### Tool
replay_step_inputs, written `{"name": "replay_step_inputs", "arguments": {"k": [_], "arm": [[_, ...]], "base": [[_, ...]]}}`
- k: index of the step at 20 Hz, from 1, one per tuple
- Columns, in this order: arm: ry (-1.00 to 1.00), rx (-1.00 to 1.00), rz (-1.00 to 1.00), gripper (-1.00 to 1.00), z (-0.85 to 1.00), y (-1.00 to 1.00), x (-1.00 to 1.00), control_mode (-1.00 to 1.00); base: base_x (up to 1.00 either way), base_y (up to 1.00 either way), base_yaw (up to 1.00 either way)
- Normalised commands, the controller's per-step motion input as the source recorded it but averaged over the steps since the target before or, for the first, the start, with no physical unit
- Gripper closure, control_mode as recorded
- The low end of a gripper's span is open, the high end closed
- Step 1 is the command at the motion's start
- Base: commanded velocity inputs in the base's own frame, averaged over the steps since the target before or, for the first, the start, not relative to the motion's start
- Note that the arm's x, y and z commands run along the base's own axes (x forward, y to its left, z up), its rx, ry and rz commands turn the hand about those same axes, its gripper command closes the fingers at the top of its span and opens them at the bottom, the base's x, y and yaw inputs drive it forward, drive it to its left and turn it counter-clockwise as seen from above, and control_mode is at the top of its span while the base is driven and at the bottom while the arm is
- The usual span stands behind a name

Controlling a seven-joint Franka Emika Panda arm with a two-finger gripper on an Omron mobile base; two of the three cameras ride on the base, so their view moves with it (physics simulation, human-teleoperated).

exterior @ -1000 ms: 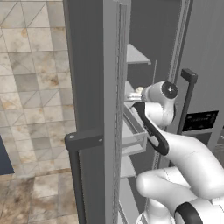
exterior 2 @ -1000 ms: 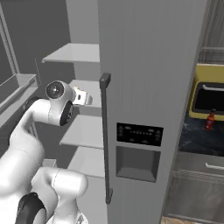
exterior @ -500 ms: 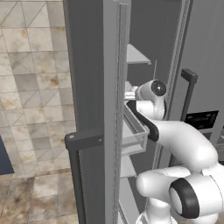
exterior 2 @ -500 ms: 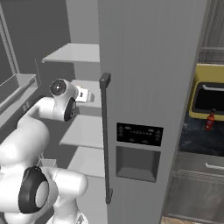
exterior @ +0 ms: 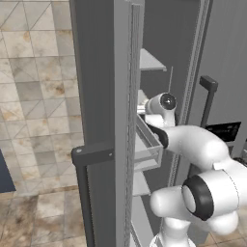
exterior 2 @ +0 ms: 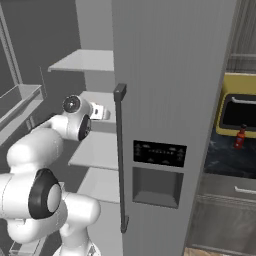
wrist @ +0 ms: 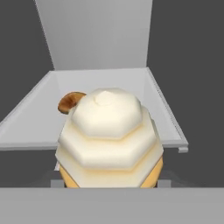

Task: Place the mayonnaise and condiment bottle from the counter to the top shelf of the fridge. If the existing items in the fridge are on the top shelf, move them to other shelves.

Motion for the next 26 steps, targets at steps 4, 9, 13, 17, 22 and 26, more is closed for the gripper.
{"name": "replay_step_inputs", "arguments": {"k": [4,9,13,17,22,26], "arm": [[0.01,0.00,0.00,1.00,-0.13,0.00,0.45,-1.00],[0.01,0.00,0.00,1.00,-0.16,0.00,0.59,-1.00],[0.00,-0.04,0.00,1.00,-0.36,0.00,0.71,-1.00],[0.00,-0.07,0.00,1.00,-0.46,0.00,0.72,-1.00],[0.00,-0.03,-0.01,-1.00,-0.21,0.00,0.67,-1.00],[0.01,0.00,-0.06,-1.00,0.01,0.03,0.23,-1.00]], "base": [[0.00,0.00,0.00],[0.00,0.00,0.00],[0.00,0.00,0.00],[0.00,0.00,0.00],[0.00,0.00,0.00],[0.00,0.00,0.00]]}}
